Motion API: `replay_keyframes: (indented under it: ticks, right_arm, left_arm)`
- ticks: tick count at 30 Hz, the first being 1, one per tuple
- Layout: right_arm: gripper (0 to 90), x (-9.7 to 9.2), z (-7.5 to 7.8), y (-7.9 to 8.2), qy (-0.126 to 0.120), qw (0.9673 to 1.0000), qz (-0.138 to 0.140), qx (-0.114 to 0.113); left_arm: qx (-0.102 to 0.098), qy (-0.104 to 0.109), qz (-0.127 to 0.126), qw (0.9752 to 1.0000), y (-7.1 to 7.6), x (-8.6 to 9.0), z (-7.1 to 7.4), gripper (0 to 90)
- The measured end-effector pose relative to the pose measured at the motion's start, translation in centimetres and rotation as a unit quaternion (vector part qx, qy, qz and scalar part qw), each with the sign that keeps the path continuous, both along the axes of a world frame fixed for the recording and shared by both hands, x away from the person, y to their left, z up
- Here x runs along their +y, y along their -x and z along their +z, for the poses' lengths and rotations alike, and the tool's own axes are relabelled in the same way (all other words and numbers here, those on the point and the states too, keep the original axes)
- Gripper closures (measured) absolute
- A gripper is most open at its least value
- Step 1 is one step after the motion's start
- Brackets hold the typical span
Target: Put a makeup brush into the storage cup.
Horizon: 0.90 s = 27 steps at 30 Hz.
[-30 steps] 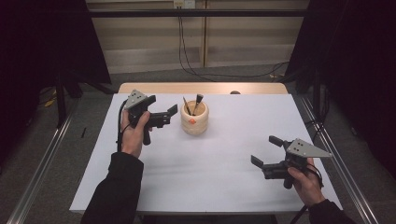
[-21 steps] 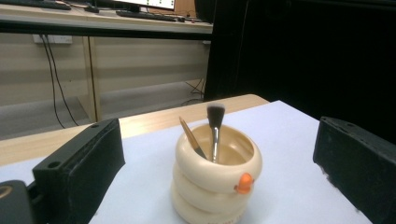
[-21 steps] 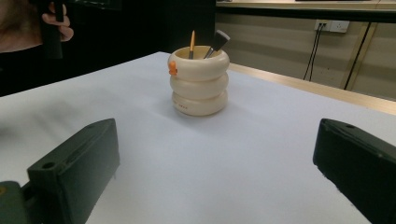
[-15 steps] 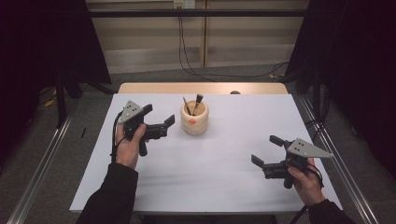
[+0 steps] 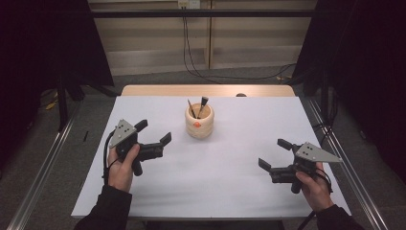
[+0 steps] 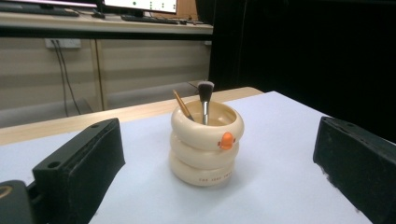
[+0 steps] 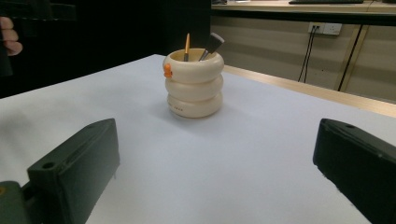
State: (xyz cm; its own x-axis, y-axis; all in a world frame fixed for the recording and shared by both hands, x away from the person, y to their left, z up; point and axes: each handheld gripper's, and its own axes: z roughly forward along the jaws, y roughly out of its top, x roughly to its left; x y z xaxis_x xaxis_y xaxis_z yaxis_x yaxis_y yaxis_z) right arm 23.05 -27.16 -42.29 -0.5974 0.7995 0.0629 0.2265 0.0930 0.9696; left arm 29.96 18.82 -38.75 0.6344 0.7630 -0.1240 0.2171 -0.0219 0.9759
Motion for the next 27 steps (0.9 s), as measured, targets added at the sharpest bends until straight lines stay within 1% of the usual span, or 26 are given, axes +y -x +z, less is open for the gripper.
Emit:
replay_keyframes:
  ticks: [3,5,6,7,9,10,13,14,17,19,20,21,23,24,25,26,27]
  right_arm:
    - [0.3,0.0,0.0,0.0,-0.002,1.0,-0.002,0.0]
    - [0.3,0.0,-0.1,0.0,-0.001,1.0,-0.001,0.001]
    - [0.3,0.0,-0.1,0.1,0.0,1.0,-0.002,0.0]
    - [0.3,0.0,-0.1,0.0,0.0,1.0,-0.002,0.0]
    - [0.3,-0.1,-0.1,0.1,0.0,1.0,-0.003,0.0]
    - [0.3,-0.1,-0.1,0.1,0.001,1.0,-0.004,0.001]
    - [0.3,-0.1,-0.1,0.1,0.0,1.0,-0.003,-0.001]
    - [0.3,-0.1,-0.1,0.1,0.0,1.0,-0.003,-0.001]
    - [0.3,-0.1,-0.1,0.2,0.002,1.0,-0.006,-0.001]
    - [0.3,-0.2,-0.1,0.2,0.002,1.0,-0.006,0.001]
    - [0.3,-0.2,-0.2,0.3,0.002,1.0,-0.006,0.0]
    - [0.3,-0.2,-0.2,0.3,0.003,1.0,-0.008,-0.001]
    - [0.3,-0.3,-0.2,0.4,0.004,1.0,-0.007,-0.001]
    - [0.3,-0.4,-0.2,0.4,0.002,1.0,-0.009,-0.002]
    - [0.3,-0.4,-0.2,0.4,0.002,0.9999,-0.011,-0.002]
    - [0.4,-0.4,-0.2,0.5,0.002,0.9999,-0.013,-0.002]
    - [0.4,-0.5,-0.2,0.5,0.002,0.9999,-0.011,-0.001]
  left_arm:
    - [0.004,0.018,-0.004,0.9998,0.8,0.4,-0.1,1.8]
    - [0.0,0.004,-0.005,1.0,1.3,0.6,-0.3,1.7]
    - [-0.001,0.0,-0.002,1.0,1.6,0.7,-0.3,1.7]
    - [-0.001,0.004,-0.006,1.0,1.8,0.9,-0.5,1.7]
    - [-0.004,0.002,-0.005,1.0,2.3,1.2,-0.5,1.7]
    - [-0.006,-0.002,-0.002,1.0,2.5,1.2,-0.6,1.7]
    - [-0.009,-0.019,-0.008,0.9998,3.3,1.6,-0.8,1.7]
    - [-0.009,-0.021,-0.002,0.9997,3.6,1.7,-0.9,1.8]
    - [-0.002,-0.016,0.007,0.9998,4.3,2.3,-1.3,1.7]
    - [-0.001,-0.016,0.004,0.9999,4.8,2.6,-1.8,1.7]
    - [0.001,-0.02,0.007,0.9998,5.0,2.8,-2.0,1.7]
    - [0.0,-0.016,0.014,0.9998,5.3,3.0,-2.3,1.7]
    - [-0.001,-0.013,0.017,0.9998,5.7,3.3,-2.7,1.7]
    - [0.002,-0.006,0.016,0.9999,5.8,3.3,-2.9,1.7]
    - [0.004,-0.012,0.018,0.9998,5.9,3.5,-3.0,1.7]
    - [0.003,-0.011,0.022,0.9997,6.0,3.6,-3.1,1.7]
    - [0.002,-0.013,0.018,0.9998,6.1,3.7,-3.1,1.7]
